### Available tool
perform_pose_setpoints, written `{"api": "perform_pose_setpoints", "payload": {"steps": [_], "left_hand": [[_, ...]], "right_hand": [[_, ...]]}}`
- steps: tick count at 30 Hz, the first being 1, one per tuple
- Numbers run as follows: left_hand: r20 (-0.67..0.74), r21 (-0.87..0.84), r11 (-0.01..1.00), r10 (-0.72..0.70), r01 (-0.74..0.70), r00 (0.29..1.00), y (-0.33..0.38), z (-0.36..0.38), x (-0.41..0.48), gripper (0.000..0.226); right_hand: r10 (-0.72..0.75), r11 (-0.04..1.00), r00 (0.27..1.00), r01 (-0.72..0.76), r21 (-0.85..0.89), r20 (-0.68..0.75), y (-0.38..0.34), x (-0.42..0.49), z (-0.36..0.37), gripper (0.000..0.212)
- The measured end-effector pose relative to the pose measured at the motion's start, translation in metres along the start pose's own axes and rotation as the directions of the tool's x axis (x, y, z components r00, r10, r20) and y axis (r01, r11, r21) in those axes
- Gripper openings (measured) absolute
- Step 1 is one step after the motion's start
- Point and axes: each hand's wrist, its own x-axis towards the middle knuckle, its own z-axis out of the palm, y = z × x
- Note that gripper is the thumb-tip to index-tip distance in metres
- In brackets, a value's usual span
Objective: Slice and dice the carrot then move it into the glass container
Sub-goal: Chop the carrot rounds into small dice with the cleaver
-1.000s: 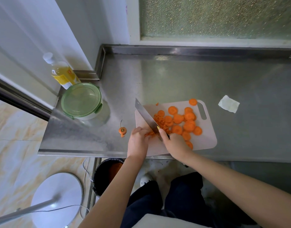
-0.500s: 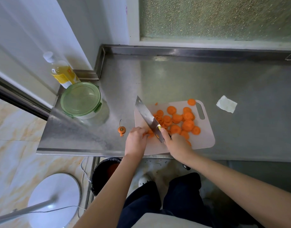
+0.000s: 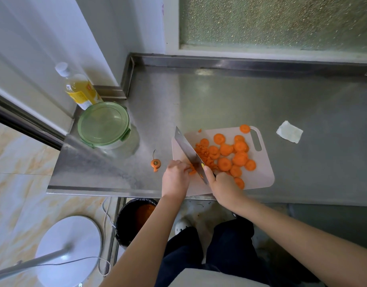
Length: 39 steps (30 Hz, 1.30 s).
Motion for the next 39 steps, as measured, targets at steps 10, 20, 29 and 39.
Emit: {"api": "perform_pose_setpoints", "payload": {"steps": [10,20,29,39], "left_hand": [[-0.002,0.003,1.000,0.009,-0.009,1.000,-0.005,0.005,0.001,0.017],[-0.077,-0.062,0.998,0.028,-0.033,0.997,-0.009,0.005,-0.003,0.014],[-0.128,-0.193,0.981,-0.024,-0.001,0.992,-0.014,0.008,0.000,0.010],[-0.107,-0.182,0.983,-0.022,0.002,0.994,-0.012,0.006,0.002,0.011]], "right_hand": [[-0.032,0.996,0.988,0.020,-0.082,-0.152,0.001,0.013,0.022,0.063],[-0.101,0.995,0.987,0.099,-0.020,-0.124,0.010,0.015,0.014,0.066],[-0.110,0.993,0.985,0.114,0.023,-0.134,0.016,0.006,0.008,0.063],[-0.066,0.997,0.991,0.070,0.032,-0.117,0.019,0.003,0.015,0.064]]}}
